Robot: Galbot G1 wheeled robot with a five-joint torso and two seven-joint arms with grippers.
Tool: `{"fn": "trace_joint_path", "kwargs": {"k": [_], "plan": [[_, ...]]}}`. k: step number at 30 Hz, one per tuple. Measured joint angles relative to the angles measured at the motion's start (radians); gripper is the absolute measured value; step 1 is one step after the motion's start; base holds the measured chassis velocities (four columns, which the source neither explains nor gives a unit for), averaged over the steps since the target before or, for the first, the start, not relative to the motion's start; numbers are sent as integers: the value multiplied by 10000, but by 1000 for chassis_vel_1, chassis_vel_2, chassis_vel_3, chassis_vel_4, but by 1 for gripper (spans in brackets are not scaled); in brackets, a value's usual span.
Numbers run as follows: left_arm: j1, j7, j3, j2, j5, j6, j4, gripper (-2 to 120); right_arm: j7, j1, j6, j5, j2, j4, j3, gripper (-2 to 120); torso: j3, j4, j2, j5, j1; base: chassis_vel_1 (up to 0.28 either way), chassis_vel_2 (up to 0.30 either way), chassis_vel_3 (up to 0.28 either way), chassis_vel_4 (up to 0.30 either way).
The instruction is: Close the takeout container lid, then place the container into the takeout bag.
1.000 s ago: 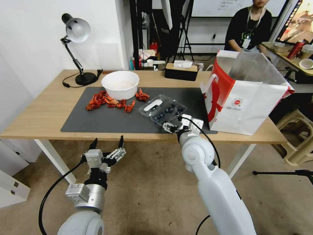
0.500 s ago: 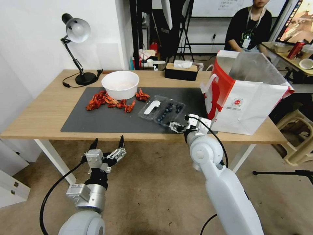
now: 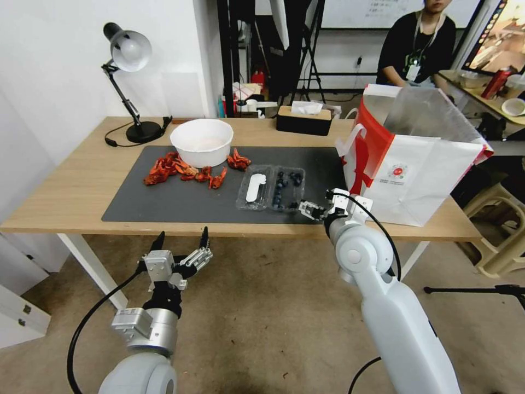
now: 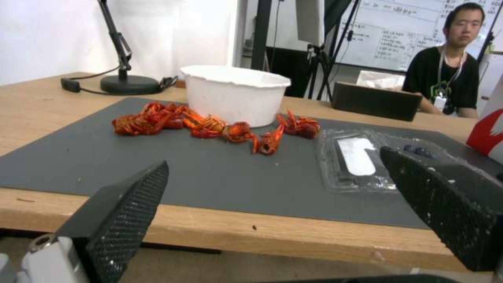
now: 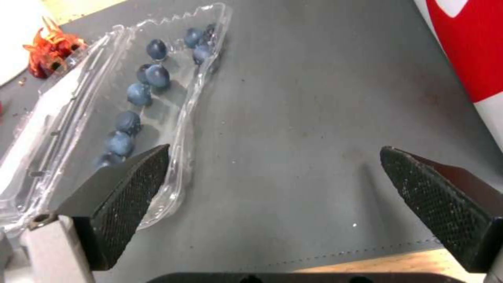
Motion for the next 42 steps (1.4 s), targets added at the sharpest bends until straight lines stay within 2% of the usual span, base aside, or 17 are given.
{"fn": "trace_joint_path", "kwargs": {"k": [4, 6, 8, 9, 10, 11, 12, 13, 15, 17, 20, 21, 24, 28, 32, 35, 42], "plan": [[1, 1, 0, 0, 1, 0, 0, 100, -300, -85, 303, -36, 10, 134, 35, 100, 0, 0, 0, 0, 0, 0, 0, 0, 0], [-2, 0, -3, 0, -1, 0, 6, 100, -1020, -278, 1057, -71, -52, 400, 65, 100, 0, 2, 0, 1, 0, 0, 0, 0, 0], [-5, -1, -6, 0, -5, 1, 12, 100, -1312, -377, 1363, -128, -98, 519, 58, 100, 0, 2, 0, -1, 0, 0, 0, 0, 0], [-15, -4, -7, 0, -17, 1, 24, 100, -2018, -631, 1978, -448, -205, 773, 33, 100, 0, 1, 0, 0, 0, 0, 0, 0, 0], [-15, -4, -7, 0, -17, 1, 24, 100, -2018, -631, 1978, -448, -205, 773, 33, 100, 0, 1, 0, 0, 0, 0, 0, 0, 0], [-29, -9, -9, 0, -34, 1, 39, 100, -2712, -922, 2672, -1031, -352, 1028, -12, 100, 0, 1, 0, 0, 0, 0, 0, 0, 0], [-37, -10, -9, 0, -44, 1, 55, 100, -3136, -1130, 3058, -1408, -453, 1185, -15, 100, 0, 1, 0, 0, 0, 0, 0, 0, 0], [-37, -10, -9, 0, -44, 1, 55, 100, -3136, -1130, 3058, -1408, -453, 1185, -15, 100, 0, 1, 0, 0, 0, 0, 0, 0, 0], [-49, -14, -5, 2, -75, -20, 103, 100, -4352, -1913, 4113, -2433, -822, 1721, 102, 100, 0, 1, 0, 1, 0, 0, 0, 0, 0], [-52, -17, -1, 9, -86, -41, 128, 100, -4698, -2226, 4482, -2744, -956, 1899, 168, 100, 0, 0, 0, 0, 0, 0, 0, 0, 0], [-118, -26, 4, 96, -159, -150, 233, 100, -5753, -3538, 5977, -4124, -1438, 2479, 453, 100, -2, -3, 4, 0, -1, 0, 0, 0, 0], [-118, -26, 4, 96, -159, -150, 233, 100, -5753, -3538, 5977, -4124, -1438, 2479, 453, 100, -2, -3, 4, 0, -1, 0, 0, 0, 0], [-165, -42, 7, 216, -244, -188, 309, 100, -6039, -4526, 7194, -5325, -1542, 2840, 712, 100, -2, -1, 4, -1, -1, 0, 0, 0, 0], [-178, -68, 14, 275, -270, -246, 360, 100, -6038, -5168, 7895, -6124, -1499, 2850, 834, 100, -2, 1, 3, 1, 0, 0, 0, 0, 0], [-177, -115, 38, 329, -296, -332, 402, 100, -5887, -5927, 8656, -7007, -1366, 2621, 849, 100, -2, 1, 3, 1, 0, 0, 0, 0, 0], [-176, -135, 61, 387, -319, -403, 442, 100, -5598, -6906, 9587, -8075, -1004, 2179, 728, 100, -1, 1, 3, -1, -1, 0, 0, 0, 0], [-196, -143, 93, 495, -325, -469, 521, 100, -5128, -7533, 10263, -8692, -527, 1615, 405, 100, -1, 0, 2, 0, -1, 0, 0, 0, 0]]}}
